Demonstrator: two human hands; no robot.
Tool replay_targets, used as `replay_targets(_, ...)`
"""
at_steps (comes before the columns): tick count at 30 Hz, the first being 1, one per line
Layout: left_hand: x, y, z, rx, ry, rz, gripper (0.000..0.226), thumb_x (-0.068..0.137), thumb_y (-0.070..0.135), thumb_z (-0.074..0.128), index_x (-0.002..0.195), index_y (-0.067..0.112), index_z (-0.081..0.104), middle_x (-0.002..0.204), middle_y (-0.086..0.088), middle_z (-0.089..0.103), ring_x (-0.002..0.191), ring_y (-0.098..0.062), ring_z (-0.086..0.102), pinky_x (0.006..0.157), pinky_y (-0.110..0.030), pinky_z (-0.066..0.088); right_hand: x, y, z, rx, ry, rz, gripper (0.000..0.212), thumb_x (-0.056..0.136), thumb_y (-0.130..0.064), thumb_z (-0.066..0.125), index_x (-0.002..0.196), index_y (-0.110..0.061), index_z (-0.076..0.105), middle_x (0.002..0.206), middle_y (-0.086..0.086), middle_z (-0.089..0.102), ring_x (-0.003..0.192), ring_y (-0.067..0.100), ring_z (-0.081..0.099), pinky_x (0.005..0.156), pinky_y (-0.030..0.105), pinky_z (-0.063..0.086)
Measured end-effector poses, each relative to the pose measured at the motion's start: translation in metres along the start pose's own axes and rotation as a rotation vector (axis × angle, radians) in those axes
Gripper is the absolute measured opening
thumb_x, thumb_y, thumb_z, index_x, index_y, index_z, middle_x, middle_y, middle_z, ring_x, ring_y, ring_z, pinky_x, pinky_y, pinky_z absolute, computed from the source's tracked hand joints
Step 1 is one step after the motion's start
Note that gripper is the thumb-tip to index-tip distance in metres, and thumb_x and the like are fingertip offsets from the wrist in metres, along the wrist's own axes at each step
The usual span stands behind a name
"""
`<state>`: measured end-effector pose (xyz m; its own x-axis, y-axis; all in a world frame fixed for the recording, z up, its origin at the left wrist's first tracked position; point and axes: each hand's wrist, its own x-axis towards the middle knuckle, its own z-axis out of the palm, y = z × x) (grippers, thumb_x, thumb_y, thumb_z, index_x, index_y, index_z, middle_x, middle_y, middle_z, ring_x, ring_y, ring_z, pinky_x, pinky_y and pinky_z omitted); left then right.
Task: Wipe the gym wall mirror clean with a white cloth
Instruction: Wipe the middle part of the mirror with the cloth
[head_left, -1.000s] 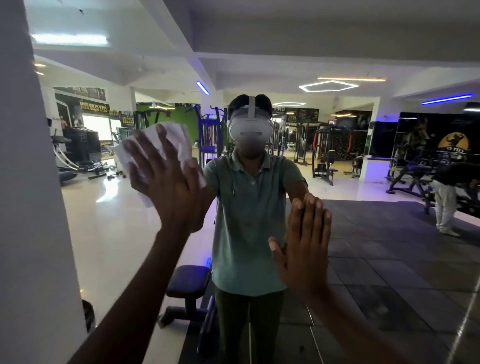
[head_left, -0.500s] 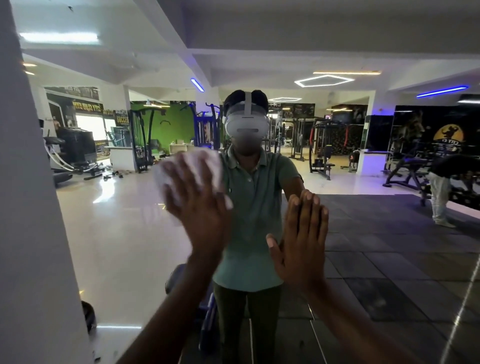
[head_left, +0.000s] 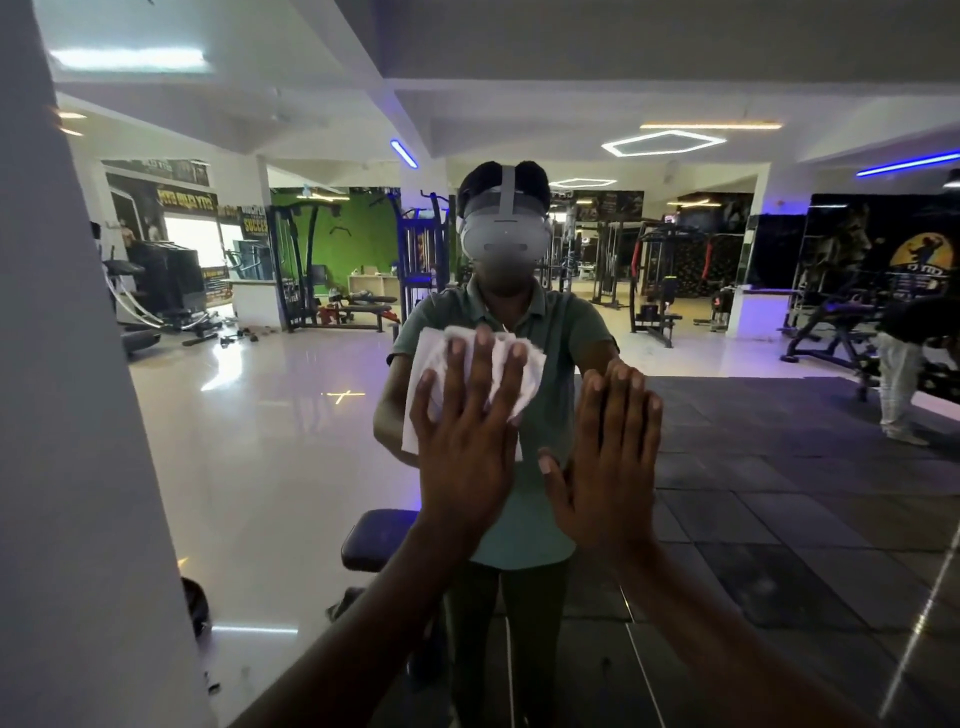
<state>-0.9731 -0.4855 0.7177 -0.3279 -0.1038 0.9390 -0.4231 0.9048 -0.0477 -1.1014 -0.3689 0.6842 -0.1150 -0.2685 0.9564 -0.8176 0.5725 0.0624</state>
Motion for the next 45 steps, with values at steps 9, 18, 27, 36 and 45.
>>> replay_targets(9, -0.004, 0.015, -0.001, 0.017, 0.003, -0.069, 0.068, 0.104, 0.029, 0.044, 0.168, 0.021, 0.022, 0.176, -0.014, 0.008, 0.163, -0.036, 0.005, 0.127, -0.058, 0.015, -0.002, 0.002, 0.002, -0.006, -0.009, 0.0, 0.089, 0.102, -0.053, 0.047, 0.163, 0.006, 0.02, 0.172, 0.03, 0.011, 0.162, 0.045, 0.007, 0.127, 0.066, 0.017)
replay_targets(18, 0.029, -0.11, -0.02, 0.118, 0.222, -0.638, 0.076, 0.105, 0.053, 0.026, 0.167, 0.01, 0.022, 0.172, -0.023, 0.019, 0.159, -0.044, 0.017, 0.123, -0.06, 0.024, -0.002, 0.0, -0.007, 0.015, -0.032, 0.005, 0.091, 0.1, -0.048, 0.057, 0.163, 0.006, 0.02, 0.172, 0.03, 0.012, 0.162, 0.045, 0.007, 0.126, 0.067, 0.019)
replay_targets(27, -0.006, -0.004, 0.008, 0.023, 0.031, -0.02, 0.063, 0.109, 0.045, 0.038, 0.167, 0.027, 0.023, 0.175, -0.018, 0.008, 0.162, -0.039, 0.004, 0.127, -0.06, 0.015, 0.006, -0.035, -0.006, 0.0, -0.052, 0.138, 0.099, 0.1, -0.055, 0.048, 0.16, 0.014, 0.012, 0.168, 0.038, 0.003, 0.159, 0.053, -0.001, 0.125, 0.072, 0.009)
replay_targets(36, -0.01, -0.087, -0.007, 0.089, 0.259, -0.624, 0.063, 0.111, 0.043, 0.025, 0.168, 0.018, 0.02, 0.174, -0.018, 0.016, 0.162, -0.037, 0.012, 0.125, -0.059, 0.021, -0.011, -0.003, -0.003, -0.008, -0.06, -0.047, 0.102, 0.095, -0.051, 0.065, 0.163, 0.008, 0.017, 0.171, 0.033, 0.009, 0.16, 0.049, 0.004, 0.128, 0.067, 0.01)
replay_targets(45, -0.034, -0.046, 0.012, 0.045, -0.021, 0.141, 0.062, 0.108, 0.037, 0.047, 0.166, 0.028, 0.027, 0.175, -0.01, 0.014, 0.163, -0.032, 0.009, 0.127, -0.054, 0.017, -0.015, 0.015, -0.003, 0.015, -0.052, -0.149, 0.096, 0.098, -0.052, 0.055, 0.165, 0.003, 0.015, 0.171, 0.032, 0.013, 0.161, 0.046, 0.006, 0.129, 0.064, 0.013)
